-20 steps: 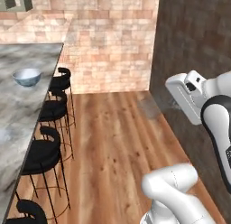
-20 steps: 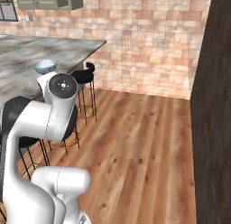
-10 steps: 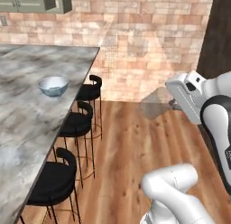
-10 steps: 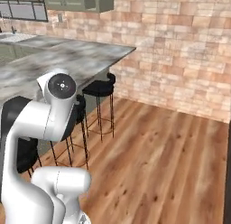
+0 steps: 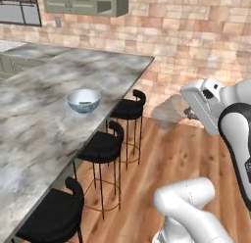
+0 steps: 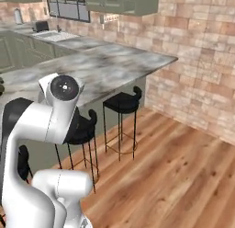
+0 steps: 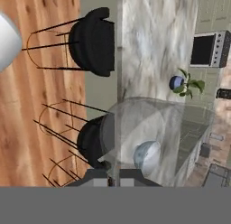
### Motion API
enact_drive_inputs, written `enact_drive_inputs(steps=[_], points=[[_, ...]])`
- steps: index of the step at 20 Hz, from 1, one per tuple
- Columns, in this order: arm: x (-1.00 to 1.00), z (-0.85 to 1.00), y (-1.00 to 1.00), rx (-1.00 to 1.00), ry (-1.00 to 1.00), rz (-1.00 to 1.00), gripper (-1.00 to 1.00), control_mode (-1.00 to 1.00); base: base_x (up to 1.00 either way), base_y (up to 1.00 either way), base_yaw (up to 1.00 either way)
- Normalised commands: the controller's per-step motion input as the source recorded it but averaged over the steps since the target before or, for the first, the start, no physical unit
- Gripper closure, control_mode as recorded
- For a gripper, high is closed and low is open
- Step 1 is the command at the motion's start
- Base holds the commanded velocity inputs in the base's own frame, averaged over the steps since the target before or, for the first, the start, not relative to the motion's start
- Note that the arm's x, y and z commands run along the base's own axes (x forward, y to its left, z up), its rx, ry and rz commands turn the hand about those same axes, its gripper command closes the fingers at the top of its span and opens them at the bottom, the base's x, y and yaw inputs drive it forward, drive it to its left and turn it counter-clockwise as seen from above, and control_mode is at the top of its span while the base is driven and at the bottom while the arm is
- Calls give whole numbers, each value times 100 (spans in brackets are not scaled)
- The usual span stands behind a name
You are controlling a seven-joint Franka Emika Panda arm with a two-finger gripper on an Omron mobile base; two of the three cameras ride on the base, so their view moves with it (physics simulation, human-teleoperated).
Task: There is a bowl on the dining counter. Grab a lemon wedge from the fridge and place it in the bowl. Then get the liquor bottle and glass cup from the cabinet and place them next to the bowl.
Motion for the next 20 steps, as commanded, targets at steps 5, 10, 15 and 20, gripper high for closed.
enact_drive_inputs(steps=[5, 10, 15, 20], points=[[0, 0, 0, 0, 0, 0, 100, 100, 48, -62, 51], [0, 0, 0, 0, 0, 0, 100, 100, 40, -56, 55], [0, 0, 0, 0, 0, 0, 100, 100, 37, -54, 57], [0, 0, 0, 0, 0, 0, 100, 100, 39, -58, 55]])
